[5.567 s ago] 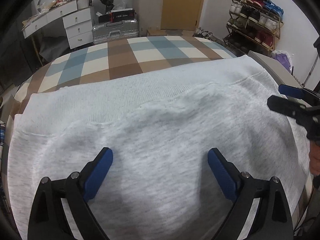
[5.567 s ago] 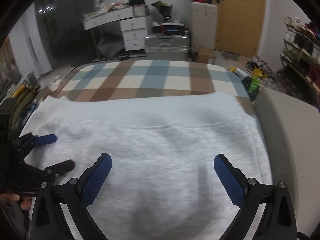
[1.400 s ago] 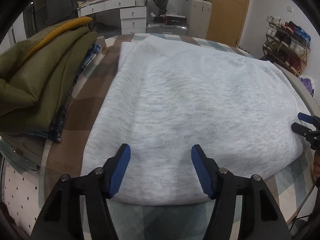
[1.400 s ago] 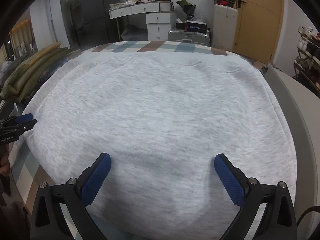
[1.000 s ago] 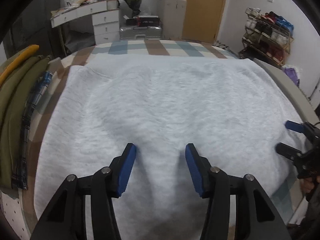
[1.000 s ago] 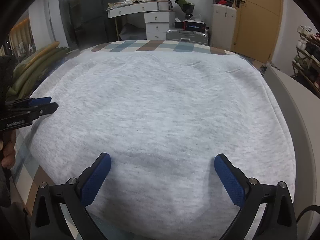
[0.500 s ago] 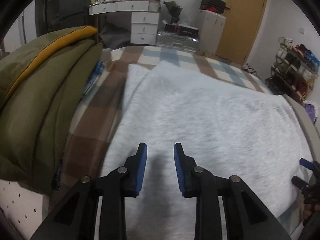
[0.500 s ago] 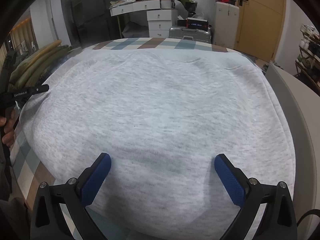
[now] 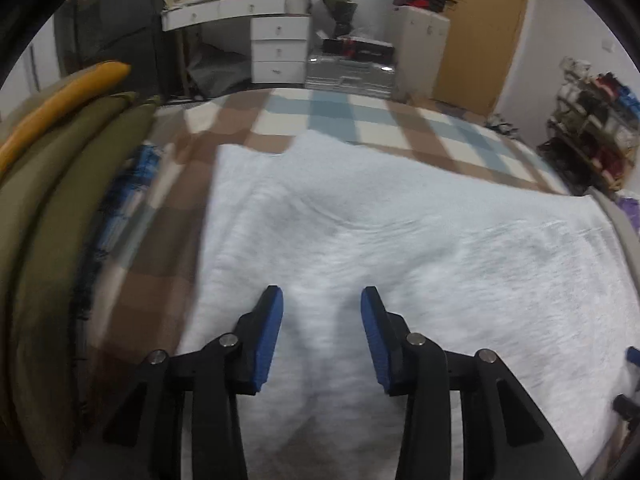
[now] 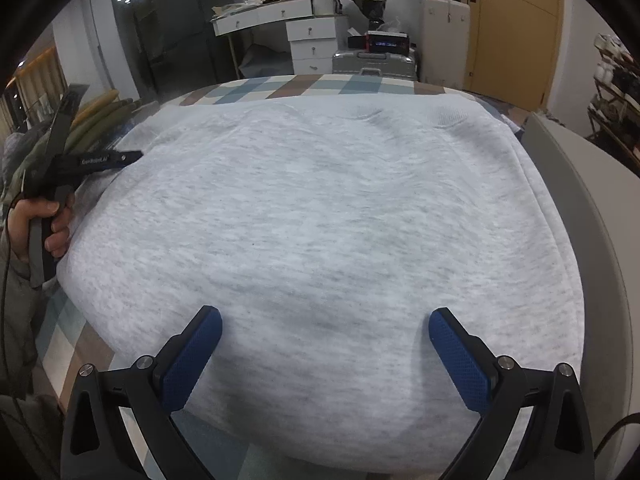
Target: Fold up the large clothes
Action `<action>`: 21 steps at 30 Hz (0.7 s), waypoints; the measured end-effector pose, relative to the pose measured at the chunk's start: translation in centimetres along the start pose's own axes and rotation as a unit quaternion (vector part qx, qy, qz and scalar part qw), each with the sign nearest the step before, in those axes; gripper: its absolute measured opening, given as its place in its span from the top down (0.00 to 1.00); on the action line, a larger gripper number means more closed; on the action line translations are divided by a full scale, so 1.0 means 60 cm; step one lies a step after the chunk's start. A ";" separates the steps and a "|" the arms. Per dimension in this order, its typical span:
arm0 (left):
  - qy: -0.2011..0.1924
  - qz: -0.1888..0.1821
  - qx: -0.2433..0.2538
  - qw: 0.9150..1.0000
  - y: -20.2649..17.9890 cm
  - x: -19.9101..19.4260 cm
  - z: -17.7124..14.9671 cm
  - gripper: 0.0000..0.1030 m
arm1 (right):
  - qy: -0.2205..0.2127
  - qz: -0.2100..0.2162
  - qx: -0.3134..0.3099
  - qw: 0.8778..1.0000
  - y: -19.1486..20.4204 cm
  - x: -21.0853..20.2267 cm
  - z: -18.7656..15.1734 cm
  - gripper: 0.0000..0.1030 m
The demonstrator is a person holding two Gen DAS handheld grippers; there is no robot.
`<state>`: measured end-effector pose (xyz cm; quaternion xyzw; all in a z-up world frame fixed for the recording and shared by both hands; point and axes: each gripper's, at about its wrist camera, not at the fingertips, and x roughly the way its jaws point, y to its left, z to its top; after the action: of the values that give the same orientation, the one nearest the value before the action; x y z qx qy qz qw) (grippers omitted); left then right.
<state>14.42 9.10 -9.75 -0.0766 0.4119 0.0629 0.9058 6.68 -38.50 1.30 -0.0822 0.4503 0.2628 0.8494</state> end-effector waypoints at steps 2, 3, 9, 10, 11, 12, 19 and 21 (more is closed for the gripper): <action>0.002 -0.015 -0.011 1.000 0.011 -0.006 -0.009 0.80 | -0.006 -0.017 0.021 1.000 -0.018 -0.007 0.011 0.00; 0.005 -0.011 -0.011 1.000 0.009 -0.011 -0.011 0.81 | -0.008 -0.022 0.037 0.999 -0.030 -0.009 0.018 0.00; -0.036 -0.055 0.023 0.998 -0.069 -0.039 0.048 0.84 | -0.030 -0.040 0.153 0.987 -0.108 -0.011 0.105 0.02; -0.040 -0.060 0.037 0.997 -0.086 -0.032 0.060 0.84 | -0.035 -0.045 0.150 0.987 -0.110 -0.004 0.125 0.03; -0.038 -0.067 0.054 0.996 -0.099 -0.020 0.069 0.84 | -0.036 -0.045 0.146 0.988 -0.110 0.010 0.147 0.04; -0.029 -0.068 0.067 0.995 -0.109 0.000 0.077 0.83 | -0.037 -0.044 0.142 0.988 -0.108 0.025 0.164 0.05; 0.007 -0.059 0.022 0.998 -0.061 0.068 0.075 0.80 | 0.005 -0.084 0.097 0.992 -0.105 0.169 0.208 0.43; 0.002 -0.030 -0.001 1.000 -0.046 0.061 0.071 0.89 | -0.010 -0.074 0.089 0.993 -0.102 0.142 0.208 0.72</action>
<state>20.48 7.37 -9.51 -0.0896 0.4111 0.0358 0.9064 22.77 -35.85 1.08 -0.0362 0.4558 0.1588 0.8751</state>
